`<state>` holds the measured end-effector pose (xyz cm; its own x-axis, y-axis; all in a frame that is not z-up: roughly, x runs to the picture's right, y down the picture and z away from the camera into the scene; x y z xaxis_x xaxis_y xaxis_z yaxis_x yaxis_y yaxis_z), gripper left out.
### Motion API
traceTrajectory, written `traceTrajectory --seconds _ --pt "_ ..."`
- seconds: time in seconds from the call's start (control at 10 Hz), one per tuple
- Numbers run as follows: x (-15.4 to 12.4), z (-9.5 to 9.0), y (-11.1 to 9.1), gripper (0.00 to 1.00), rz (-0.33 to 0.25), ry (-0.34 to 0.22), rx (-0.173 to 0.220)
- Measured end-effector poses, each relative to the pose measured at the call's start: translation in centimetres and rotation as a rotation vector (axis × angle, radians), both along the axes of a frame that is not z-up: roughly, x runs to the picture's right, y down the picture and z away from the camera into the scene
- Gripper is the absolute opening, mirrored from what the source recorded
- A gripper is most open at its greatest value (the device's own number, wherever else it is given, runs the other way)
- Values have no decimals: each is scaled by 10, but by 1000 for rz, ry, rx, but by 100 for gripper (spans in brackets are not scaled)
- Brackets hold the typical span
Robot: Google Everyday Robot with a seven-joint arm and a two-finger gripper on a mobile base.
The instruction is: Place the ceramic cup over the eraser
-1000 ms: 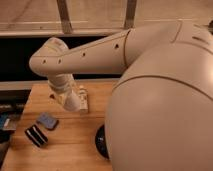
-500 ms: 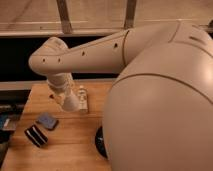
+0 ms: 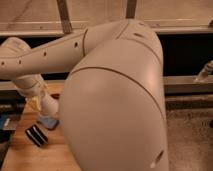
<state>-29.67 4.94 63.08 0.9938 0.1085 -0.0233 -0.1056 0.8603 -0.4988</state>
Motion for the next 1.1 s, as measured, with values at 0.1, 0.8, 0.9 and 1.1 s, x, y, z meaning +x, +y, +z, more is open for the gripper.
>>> traceTrajectory --seconds 0.1,0.8,0.9,1.1 --pt "-10 -7 5 0 -36 -19 1" --pt "-58 -44 47 0 -204 -142 -5" --pt "-59 -42 49 0 -210 -142 -10" --pt "-67 -40 58 0 -223 -150 -23"
